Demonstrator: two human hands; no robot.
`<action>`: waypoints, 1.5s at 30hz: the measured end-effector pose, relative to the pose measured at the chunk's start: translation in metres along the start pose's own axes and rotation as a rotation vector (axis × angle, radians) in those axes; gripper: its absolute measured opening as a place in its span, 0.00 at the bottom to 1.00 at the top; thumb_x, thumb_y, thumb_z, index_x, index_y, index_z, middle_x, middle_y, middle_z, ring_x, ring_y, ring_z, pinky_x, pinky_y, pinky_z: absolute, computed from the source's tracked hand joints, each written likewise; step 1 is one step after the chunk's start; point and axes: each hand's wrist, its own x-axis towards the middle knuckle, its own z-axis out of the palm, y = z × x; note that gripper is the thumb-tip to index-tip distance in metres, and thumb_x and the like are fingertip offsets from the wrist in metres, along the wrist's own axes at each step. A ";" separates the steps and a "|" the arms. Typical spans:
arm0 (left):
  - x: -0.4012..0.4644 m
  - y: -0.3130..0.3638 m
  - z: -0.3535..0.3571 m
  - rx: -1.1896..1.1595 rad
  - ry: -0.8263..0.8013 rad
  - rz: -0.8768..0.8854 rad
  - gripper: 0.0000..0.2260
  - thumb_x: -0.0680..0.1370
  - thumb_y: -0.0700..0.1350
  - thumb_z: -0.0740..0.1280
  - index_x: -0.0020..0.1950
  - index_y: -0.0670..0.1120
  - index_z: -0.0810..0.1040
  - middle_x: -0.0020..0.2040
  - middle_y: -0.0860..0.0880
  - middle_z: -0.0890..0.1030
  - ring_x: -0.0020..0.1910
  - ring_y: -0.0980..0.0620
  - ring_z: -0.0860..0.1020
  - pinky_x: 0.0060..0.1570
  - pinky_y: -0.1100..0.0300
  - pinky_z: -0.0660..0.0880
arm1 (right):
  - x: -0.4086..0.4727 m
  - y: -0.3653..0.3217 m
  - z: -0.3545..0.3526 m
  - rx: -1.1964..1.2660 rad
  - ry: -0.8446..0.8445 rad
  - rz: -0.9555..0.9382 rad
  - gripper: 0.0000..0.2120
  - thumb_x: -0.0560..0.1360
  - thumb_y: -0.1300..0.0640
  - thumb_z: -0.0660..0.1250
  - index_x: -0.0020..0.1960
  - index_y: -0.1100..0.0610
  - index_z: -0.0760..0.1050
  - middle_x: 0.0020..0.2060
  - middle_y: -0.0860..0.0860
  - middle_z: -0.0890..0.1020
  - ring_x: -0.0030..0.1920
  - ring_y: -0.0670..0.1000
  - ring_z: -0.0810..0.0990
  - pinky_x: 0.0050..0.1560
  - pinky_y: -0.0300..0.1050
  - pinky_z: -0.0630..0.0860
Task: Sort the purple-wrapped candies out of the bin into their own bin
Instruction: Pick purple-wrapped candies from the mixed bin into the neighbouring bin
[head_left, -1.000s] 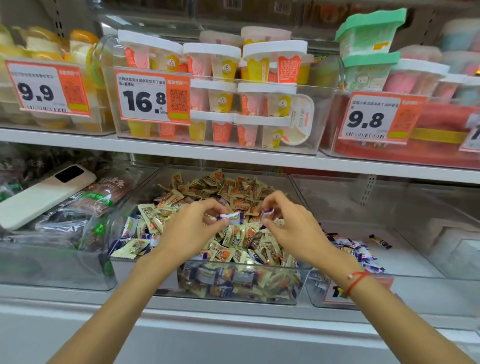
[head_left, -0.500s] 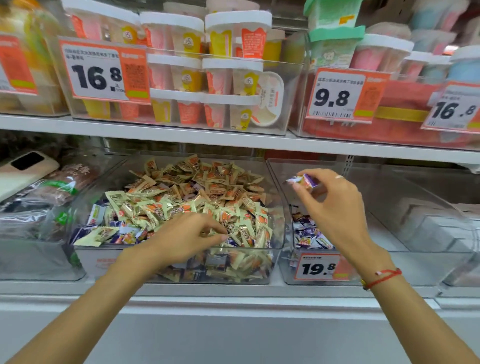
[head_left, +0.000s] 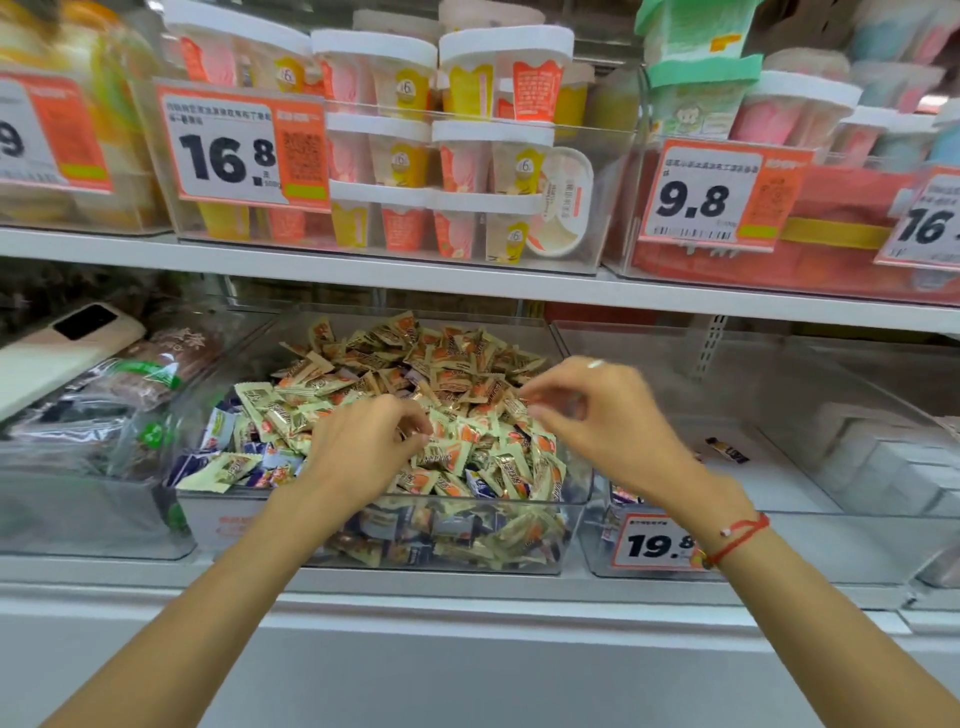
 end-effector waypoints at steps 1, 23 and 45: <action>0.000 -0.004 0.000 0.032 0.048 -0.010 0.04 0.78 0.51 0.67 0.49 0.57 0.80 0.38 0.59 0.79 0.41 0.56 0.79 0.31 0.62 0.70 | 0.008 -0.009 0.010 -0.006 -0.149 -0.033 0.07 0.74 0.56 0.70 0.50 0.49 0.83 0.44 0.43 0.83 0.45 0.42 0.79 0.46 0.41 0.76; -0.005 -0.017 0.001 0.107 -0.039 0.069 0.06 0.77 0.53 0.66 0.49 0.56 0.82 0.50 0.55 0.83 0.46 0.52 0.78 0.48 0.56 0.67 | 0.006 -0.017 0.029 -0.146 -0.237 0.036 0.15 0.77 0.49 0.65 0.64 0.44 0.74 0.51 0.45 0.83 0.36 0.37 0.77 0.45 0.47 0.79; -0.014 -0.066 -0.038 0.141 -0.327 0.140 0.19 0.74 0.57 0.69 0.65 0.61 0.74 0.67 0.58 0.72 0.68 0.54 0.66 0.67 0.54 0.64 | 0.009 -0.010 0.005 -0.128 0.098 0.000 0.13 0.75 0.63 0.68 0.56 0.49 0.79 0.45 0.40 0.79 0.45 0.40 0.76 0.41 0.40 0.74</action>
